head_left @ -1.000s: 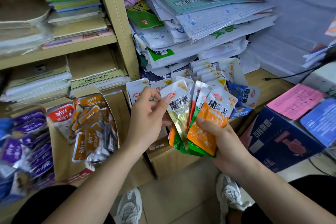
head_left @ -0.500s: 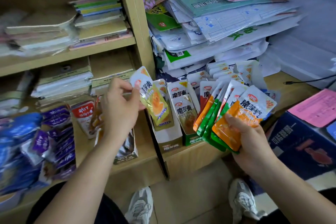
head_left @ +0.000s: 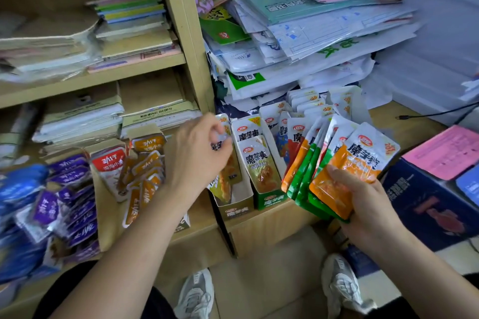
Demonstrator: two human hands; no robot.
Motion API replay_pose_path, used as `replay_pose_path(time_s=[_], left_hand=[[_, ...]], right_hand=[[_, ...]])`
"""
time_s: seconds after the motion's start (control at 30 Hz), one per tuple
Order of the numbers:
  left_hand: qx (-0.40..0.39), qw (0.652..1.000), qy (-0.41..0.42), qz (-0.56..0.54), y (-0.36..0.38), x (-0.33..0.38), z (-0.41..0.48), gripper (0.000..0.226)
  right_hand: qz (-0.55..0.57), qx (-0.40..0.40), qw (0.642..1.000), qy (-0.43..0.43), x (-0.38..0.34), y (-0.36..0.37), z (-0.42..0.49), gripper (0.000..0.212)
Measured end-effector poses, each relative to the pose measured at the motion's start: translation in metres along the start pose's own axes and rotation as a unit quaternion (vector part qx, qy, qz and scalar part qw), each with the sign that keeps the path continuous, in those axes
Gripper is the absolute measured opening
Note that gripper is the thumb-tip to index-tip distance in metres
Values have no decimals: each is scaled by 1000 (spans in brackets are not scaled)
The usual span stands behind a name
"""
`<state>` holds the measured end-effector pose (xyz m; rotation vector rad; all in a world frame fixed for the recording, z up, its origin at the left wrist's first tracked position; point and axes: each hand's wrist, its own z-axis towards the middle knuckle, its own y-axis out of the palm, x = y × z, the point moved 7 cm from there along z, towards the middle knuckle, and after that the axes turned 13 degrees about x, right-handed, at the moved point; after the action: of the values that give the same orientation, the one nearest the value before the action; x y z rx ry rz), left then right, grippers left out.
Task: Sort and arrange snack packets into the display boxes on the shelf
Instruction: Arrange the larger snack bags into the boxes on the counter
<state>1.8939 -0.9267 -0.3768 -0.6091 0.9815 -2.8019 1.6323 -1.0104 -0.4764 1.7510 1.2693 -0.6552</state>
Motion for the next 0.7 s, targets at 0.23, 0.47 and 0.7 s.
replay_pose_path(time_s=[0.23,0.47,0.7], left_hand=[[-269,929,188,172,102,28,-1,39],[-252,944,152,150,109,30,13,22],[-175,981,-46,-75,61,13,34,7]], right_hand=[[-25,-10,999,-28,-1,-4,4,39],[-63,-6,997,-53,-2,-9,7,32],[-58,3,997,-58,0,-10,6,37]])
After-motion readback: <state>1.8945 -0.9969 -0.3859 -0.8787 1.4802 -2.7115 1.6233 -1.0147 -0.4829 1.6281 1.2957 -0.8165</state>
